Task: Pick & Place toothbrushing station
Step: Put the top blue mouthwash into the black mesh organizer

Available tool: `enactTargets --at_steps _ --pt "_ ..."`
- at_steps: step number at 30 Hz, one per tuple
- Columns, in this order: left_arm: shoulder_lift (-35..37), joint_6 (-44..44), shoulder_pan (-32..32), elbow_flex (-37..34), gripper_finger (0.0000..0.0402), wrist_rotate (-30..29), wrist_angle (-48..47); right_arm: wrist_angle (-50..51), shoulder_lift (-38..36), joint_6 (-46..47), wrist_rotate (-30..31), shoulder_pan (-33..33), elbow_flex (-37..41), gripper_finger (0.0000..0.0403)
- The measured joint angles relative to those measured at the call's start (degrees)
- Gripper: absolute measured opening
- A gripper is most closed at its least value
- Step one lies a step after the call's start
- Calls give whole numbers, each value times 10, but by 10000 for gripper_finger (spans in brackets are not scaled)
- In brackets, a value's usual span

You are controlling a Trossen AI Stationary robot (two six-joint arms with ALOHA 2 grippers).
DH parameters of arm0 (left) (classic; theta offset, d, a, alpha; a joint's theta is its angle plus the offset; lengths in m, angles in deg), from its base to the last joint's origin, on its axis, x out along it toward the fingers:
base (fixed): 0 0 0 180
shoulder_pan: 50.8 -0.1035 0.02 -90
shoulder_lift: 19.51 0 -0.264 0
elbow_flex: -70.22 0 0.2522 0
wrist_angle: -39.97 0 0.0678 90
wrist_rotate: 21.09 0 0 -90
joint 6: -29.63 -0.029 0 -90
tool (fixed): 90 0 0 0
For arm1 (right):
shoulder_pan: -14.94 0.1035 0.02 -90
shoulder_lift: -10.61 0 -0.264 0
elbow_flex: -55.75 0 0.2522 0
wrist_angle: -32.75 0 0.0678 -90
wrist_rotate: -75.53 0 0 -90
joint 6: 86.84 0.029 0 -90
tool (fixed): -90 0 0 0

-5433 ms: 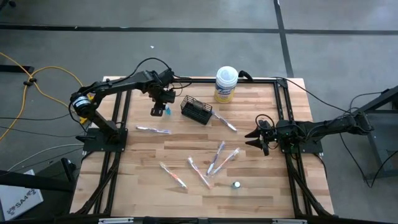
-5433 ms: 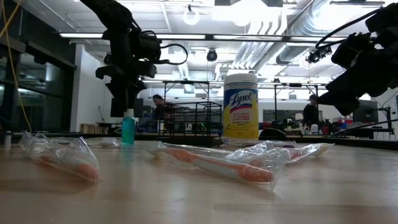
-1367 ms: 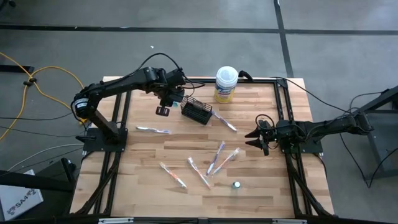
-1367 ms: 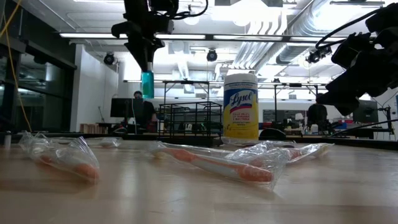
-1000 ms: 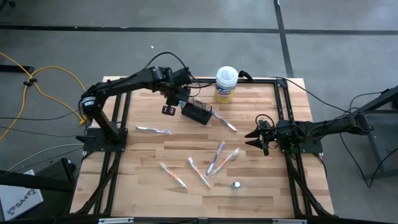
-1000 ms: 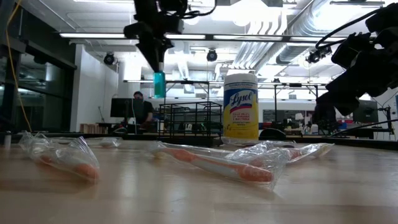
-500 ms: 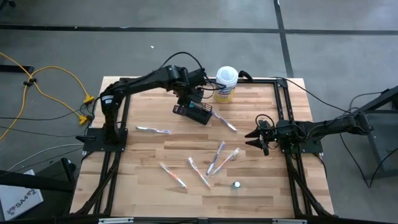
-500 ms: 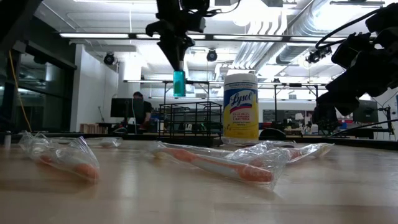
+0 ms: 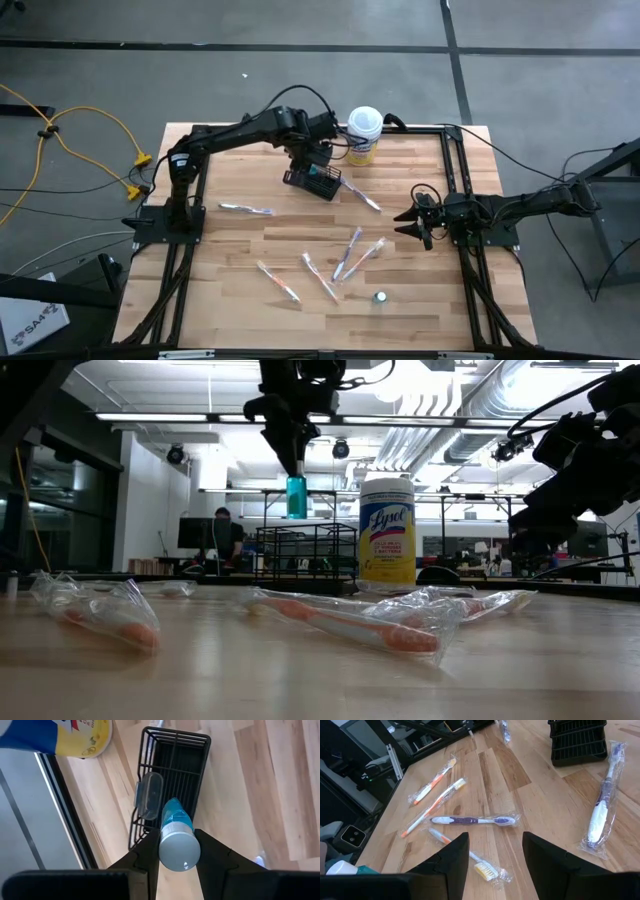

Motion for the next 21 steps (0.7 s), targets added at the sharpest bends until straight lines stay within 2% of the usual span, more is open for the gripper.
enactTargets --at_steps 21 --pt "-20 13 -1 7 88 9 7 0 0 0 0 0 0 176"
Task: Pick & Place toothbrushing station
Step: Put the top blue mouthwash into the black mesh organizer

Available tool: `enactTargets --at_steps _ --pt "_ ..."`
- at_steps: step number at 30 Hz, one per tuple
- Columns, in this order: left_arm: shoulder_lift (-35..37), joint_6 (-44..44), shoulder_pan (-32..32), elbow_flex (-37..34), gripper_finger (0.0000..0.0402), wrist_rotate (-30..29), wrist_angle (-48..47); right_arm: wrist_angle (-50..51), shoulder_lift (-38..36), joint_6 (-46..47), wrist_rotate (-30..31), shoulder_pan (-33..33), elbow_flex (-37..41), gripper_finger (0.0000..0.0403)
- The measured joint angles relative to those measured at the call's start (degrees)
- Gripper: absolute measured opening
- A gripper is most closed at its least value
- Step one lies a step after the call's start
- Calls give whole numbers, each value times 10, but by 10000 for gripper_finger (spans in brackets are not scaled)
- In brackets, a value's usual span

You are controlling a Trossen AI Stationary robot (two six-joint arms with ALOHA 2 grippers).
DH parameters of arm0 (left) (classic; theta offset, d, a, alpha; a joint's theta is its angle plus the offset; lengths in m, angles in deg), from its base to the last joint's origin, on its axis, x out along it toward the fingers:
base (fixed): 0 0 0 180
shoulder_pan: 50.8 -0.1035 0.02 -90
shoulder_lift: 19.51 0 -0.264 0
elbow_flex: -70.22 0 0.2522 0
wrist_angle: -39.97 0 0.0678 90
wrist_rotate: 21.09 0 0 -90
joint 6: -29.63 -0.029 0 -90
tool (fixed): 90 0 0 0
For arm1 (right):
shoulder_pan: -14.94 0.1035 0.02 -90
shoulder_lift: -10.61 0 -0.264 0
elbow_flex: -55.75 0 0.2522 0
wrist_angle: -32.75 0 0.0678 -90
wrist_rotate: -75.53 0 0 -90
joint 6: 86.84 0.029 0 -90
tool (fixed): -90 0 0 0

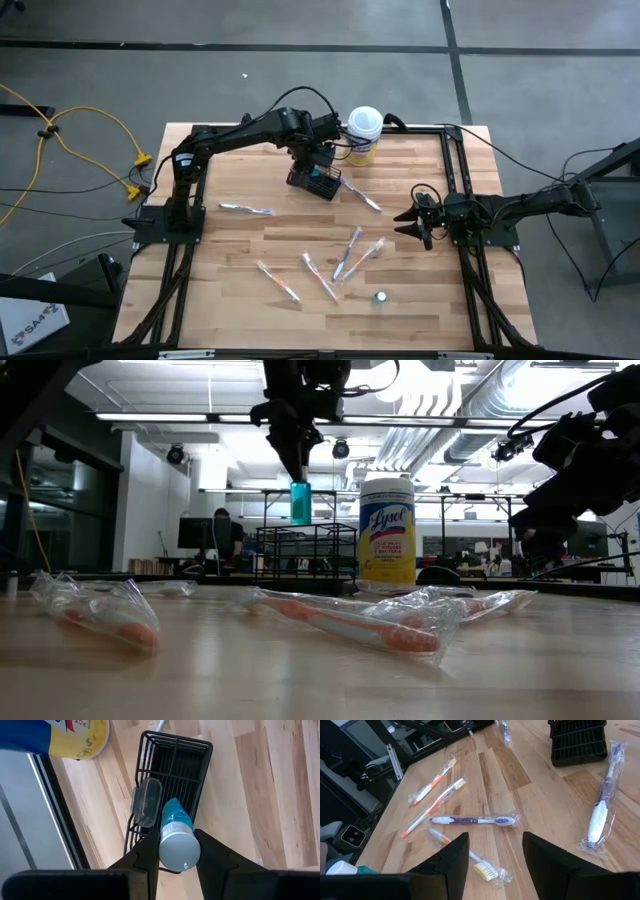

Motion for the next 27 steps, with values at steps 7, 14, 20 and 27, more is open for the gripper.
enactTargets --at_steps 7,14,20,27 --pt "-9 2 -3 -1 88 8 -4 0 0 0 0 0 0 176" --pt "-9 2 -6 -1 88 9 -4 0 0 0 0 0 0 176" --pt "-27 0 -9 -1 88 12 1 0 0 0 0 0 0 176" --pt "-49 0 -16 -1 88 25 9 -1 0 0 0 0 0 176"
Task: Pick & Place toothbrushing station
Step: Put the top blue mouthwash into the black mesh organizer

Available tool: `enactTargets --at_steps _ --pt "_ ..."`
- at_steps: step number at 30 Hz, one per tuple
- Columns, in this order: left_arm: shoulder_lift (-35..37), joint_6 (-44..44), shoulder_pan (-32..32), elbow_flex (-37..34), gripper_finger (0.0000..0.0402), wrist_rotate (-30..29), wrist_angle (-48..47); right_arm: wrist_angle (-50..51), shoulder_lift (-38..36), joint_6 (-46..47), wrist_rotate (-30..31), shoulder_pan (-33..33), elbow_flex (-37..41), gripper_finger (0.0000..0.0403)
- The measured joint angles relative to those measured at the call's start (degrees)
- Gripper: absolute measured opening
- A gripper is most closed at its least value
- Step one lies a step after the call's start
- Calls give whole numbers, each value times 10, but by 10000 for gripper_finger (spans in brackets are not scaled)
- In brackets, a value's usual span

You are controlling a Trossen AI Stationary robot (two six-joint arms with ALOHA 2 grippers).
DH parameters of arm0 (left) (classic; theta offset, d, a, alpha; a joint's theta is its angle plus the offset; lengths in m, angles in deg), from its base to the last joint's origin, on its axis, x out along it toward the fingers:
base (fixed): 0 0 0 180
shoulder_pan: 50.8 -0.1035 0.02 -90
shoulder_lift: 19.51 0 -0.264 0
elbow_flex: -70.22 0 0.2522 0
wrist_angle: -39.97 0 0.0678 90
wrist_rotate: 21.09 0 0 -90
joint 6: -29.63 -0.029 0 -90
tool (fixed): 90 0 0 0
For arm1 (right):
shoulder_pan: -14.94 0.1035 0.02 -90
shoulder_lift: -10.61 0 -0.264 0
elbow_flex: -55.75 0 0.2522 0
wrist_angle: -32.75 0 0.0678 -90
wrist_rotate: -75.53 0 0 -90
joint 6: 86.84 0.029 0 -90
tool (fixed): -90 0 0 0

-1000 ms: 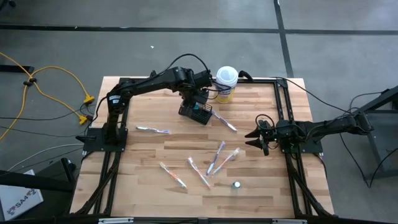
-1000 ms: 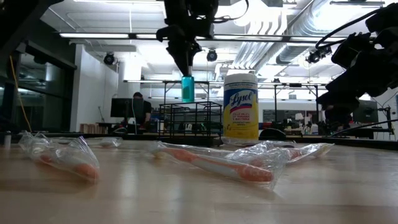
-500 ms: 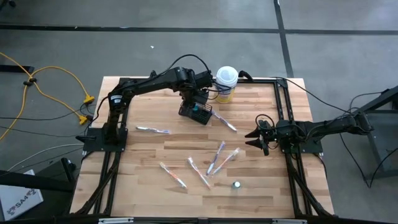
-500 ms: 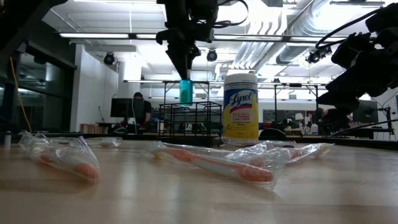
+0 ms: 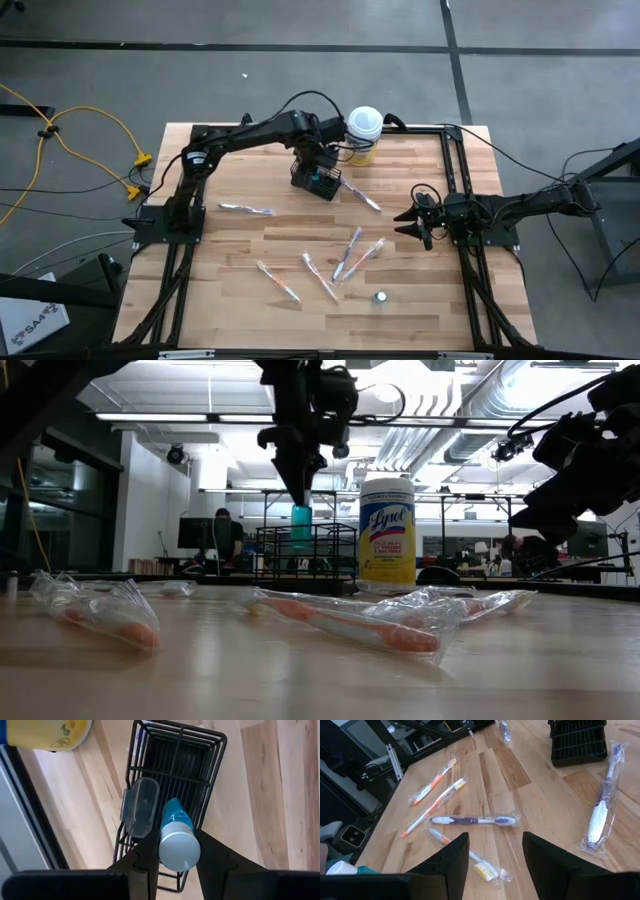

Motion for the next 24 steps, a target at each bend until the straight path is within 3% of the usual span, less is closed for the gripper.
enactTargets --at_steps 24 --pt "-20 66 7 -1 88 -19 19 1 0 0 0 0 0 176"
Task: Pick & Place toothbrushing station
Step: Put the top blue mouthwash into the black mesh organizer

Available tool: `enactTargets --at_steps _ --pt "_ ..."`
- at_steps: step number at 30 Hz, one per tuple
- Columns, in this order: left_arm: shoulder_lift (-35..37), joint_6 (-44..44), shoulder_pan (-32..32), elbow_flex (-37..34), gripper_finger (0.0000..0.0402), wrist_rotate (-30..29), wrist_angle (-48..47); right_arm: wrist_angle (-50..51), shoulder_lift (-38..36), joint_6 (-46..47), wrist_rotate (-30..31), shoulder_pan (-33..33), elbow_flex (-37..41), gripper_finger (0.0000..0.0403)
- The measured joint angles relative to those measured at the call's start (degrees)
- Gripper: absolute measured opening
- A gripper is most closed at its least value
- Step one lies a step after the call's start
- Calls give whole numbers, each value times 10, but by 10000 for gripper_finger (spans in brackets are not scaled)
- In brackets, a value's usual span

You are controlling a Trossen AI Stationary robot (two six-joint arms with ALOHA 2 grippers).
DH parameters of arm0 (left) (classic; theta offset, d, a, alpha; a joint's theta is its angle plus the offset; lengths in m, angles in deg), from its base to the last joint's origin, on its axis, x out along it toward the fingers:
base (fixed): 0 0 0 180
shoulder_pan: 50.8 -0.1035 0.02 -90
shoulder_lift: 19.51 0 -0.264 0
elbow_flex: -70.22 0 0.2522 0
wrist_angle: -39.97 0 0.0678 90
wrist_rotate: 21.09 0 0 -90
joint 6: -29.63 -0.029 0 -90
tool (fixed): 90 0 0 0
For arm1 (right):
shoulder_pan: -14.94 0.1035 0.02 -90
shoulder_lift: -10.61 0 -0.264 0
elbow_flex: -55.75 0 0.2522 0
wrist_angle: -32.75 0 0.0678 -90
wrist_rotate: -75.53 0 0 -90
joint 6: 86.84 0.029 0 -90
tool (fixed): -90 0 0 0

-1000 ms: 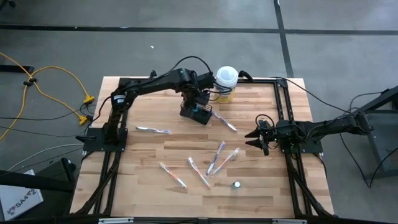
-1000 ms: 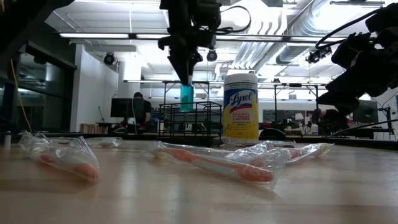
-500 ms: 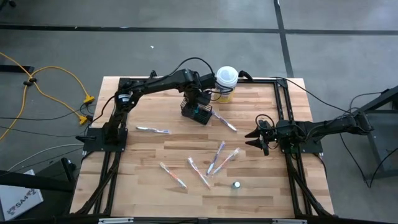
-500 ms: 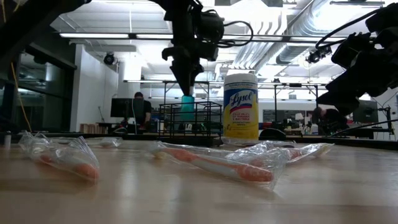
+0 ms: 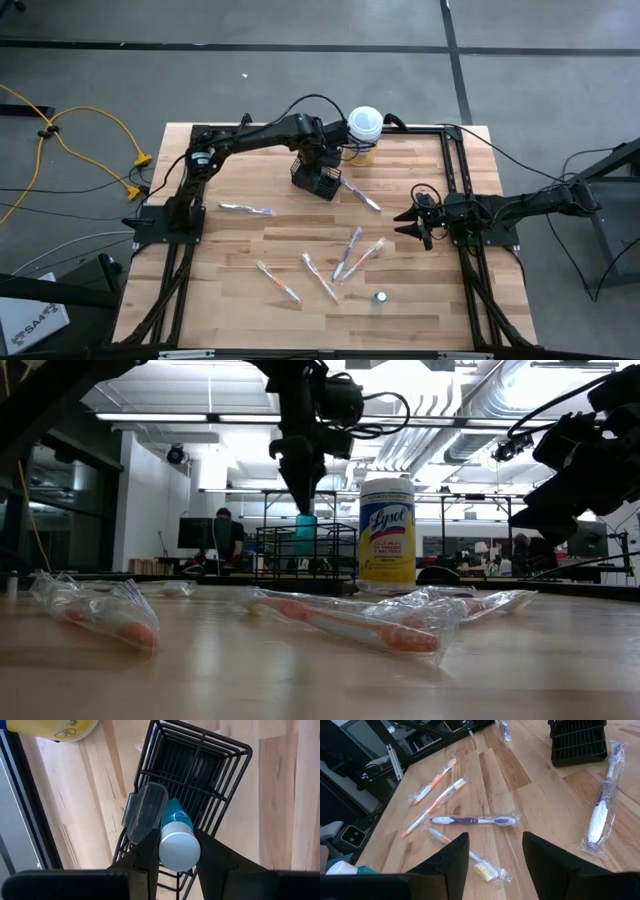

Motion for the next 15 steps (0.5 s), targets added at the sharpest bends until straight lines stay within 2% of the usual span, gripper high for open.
enactTargets --at_steps 15 --pt "-27 26 4 0 88 13 -1 -1 0 0 0 0 0 176"
